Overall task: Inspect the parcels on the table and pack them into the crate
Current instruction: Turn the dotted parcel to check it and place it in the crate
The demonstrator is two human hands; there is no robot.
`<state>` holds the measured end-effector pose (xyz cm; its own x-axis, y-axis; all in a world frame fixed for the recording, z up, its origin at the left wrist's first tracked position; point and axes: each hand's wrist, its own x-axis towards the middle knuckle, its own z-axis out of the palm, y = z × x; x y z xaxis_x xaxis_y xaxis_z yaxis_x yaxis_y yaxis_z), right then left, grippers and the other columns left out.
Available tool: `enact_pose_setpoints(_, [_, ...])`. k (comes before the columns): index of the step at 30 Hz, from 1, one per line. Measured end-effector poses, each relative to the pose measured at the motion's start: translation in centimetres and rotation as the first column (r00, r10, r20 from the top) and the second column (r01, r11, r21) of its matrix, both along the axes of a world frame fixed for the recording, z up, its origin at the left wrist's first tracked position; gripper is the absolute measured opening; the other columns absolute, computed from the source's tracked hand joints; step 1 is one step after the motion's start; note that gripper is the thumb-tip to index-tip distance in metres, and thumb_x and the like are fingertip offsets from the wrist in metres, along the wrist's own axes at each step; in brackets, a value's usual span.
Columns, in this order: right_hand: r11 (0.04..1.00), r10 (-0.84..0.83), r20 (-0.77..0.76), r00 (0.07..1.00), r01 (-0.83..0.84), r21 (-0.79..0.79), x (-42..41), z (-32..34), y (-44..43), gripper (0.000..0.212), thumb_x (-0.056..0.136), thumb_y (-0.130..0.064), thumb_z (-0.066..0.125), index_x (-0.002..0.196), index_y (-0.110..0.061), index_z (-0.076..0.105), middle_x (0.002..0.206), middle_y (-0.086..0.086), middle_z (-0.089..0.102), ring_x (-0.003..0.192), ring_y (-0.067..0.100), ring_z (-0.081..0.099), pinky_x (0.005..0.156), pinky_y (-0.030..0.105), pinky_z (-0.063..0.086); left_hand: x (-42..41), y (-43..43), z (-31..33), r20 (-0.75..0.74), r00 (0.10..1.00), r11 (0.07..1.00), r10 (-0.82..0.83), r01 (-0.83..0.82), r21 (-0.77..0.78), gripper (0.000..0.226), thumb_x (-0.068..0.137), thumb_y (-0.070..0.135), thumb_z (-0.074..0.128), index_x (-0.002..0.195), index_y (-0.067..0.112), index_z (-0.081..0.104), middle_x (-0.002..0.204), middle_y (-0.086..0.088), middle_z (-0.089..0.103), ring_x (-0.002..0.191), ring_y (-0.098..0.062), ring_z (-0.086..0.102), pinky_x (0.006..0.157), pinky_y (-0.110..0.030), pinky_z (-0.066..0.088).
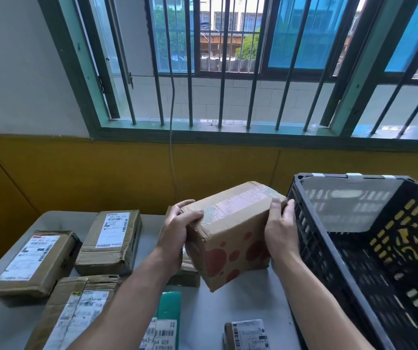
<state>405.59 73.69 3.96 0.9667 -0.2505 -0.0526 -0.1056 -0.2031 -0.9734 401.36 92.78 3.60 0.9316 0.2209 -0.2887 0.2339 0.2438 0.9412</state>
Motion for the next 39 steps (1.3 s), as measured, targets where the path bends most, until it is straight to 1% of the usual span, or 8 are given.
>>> enact_pose_setpoints(5, [0.999, -0.041, 0.017, 0.999, 0.041, 0.002, 0.0, -0.2, 0.6, 0.084, 0.1, -0.061, 0.037, 0.162, -0.011, 0.009, 0.171, 0.005, 0.01, 0.157, 0.021, 0.012, 0.127, 0.036, 0.009, -0.2, -0.4, 0.0, 0.022, 0.999, 0.999, 0.028, -0.027, -0.017, 0.054, 0.065, 0.035, 0.071, 0.119, 0.027, 0.066, 0.117, -0.009, 0.072, 0.109, -0.027, 0.067, 0.085, -0.037, 0.054])
enact_pose_setpoints(8, [0.996, -0.066, 0.002, 0.998, 0.066, 0.058, -0.3, -0.5, 1.0, 0.086, 0.095, -0.064, 0.046, 0.159, -0.012, 0.021, 0.165, 0.008, 0.029, 0.151, 0.027, 0.03, 0.123, 0.047, 0.026, -0.4, -1.0, 0.1, 0.062, 0.995, 0.996, 0.081, -0.08, -0.027, 0.053, 0.064, 0.032, 0.072, 0.117, 0.028, 0.067, 0.111, -0.006, 0.073, 0.1, -0.023, 0.071, 0.069, -0.027, 0.059])
enact_pose_setpoints(15, [0.986, 0.033, -0.025, 0.999, -0.028, 0.167, -0.3, -0.7, 1.5, 0.097, 0.092, -0.059, 0.062, 0.162, -0.034, 0.0, 0.169, -0.002, 0.016, 0.152, 0.022, 0.028, 0.122, 0.048, 0.03, -1.0, -1.3, 0.1, 0.109, 0.993, 0.999, 0.037, -0.04, 0.024, 0.055, 0.065, 0.035, 0.07, 0.118, 0.027, 0.06, 0.115, -0.007, 0.066, 0.103, -0.021, 0.066, 0.065, -0.023, 0.057])
enact_pose_setpoints(22, [0.973, 0.085, 0.041, 0.996, -0.092, 0.214, -0.8, -0.3, 2.3, 0.061, 0.097, -0.045, 0.062, 0.151, -0.026, 0.041, 0.14, 0.001, 0.06, 0.126, 0.023, 0.06, 0.107, 0.049, 0.049, -1.0, -1.8, 0.1, 0.093, 0.994, 0.996, -0.06, 0.053, 0.067, 0.048, 0.091, 0.034, 0.073, 0.136, 0.033, 0.056, 0.126, 0.003, 0.066, 0.105, -0.011, 0.068, 0.066, -0.019, 0.057])
enact_pose_setpoints(27, [0.962, 0.126, 0.037, 0.991, -0.131, 0.239, -0.6, -0.2, 2.0, 0.061, 0.102, -0.045, 0.054, 0.156, -0.031, 0.032, 0.147, -0.001, 0.055, 0.132, 0.023, 0.055, 0.11, 0.05, 0.046, -1.2, -2.4, 0.6, 0.073, 0.987, 0.983, -0.146, 0.137, 0.12, 0.058, 0.097, 0.044, 0.06, 0.152, 0.04, 0.038, 0.135, 0.013, 0.056, 0.105, -0.001, 0.06, 0.063, -0.01, 0.053])
enact_pose_setpoints(31, [0.954, 0.163, 0.035, 0.986, -0.167, 0.248, -0.8, 0.0, 2.2, 0.059, 0.103, -0.039, 0.054, 0.157, -0.034, 0.031, 0.144, -0.003, 0.057, 0.129, 0.021, 0.058, 0.11, 0.048, 0.047, -1.3, -2.7, 0.8, 0.031, 0.985, 0.977, -0.172, 0.167, 0.133, 0.047, 0.096, 0.051, 0.058, 0.141, 0.046, 0.044, 0.119, 0.021, 0.063, 0.105, -0.001, 0.062, 0.07, -0.016, 0.055])
enact_pose_setpoints(36, [0.952, 0.177, 0.069, 0.982, -0.189, 0.242, -1.1, 0.0, 2.2, 0.06, 0.102, -0.037, 0.057, 0.156, -0.036, 0.031, 0.14, -0.005, 0.06, 0.125, 0.018, 0.06, 0.108, 0.047, 0.049, -1.3, -2.9, 1.5, 0.037, 0.988, 0.98, -0.149, 0.142, 0.139, 0.025, 0.09, 0.059, 0.056, 0.113, 0.052, 0.05, 0.105, 0.027, 0.061, 0.088, 0.007, 0.063, 0.054, -0.008, 0.05])
enact_pose_setpoints(39, [0.957, 0.173, 0.075, 0.982, -0.186, 0.223, -1.4, 0.3, 2.2, 0.074, 0.095, -0.045, 0.066, 0.157, -0.045, 0.025, 0.14, -0.007, 0.06, 0.121, 0.016, 0.062, 0.103, 0.045, 0.054, -1.3, -3.1, 1.3, 0.064, 0.987, 0.983, -0.145, 0.137, 0.122, 0.035, 0.092, 0.054, 0.058, 0.124, 0.053, 0.045, 0.111, 0.025, 0.062, 0.097, 0.002, 0.063, 0.058, -0.009, 0.052])
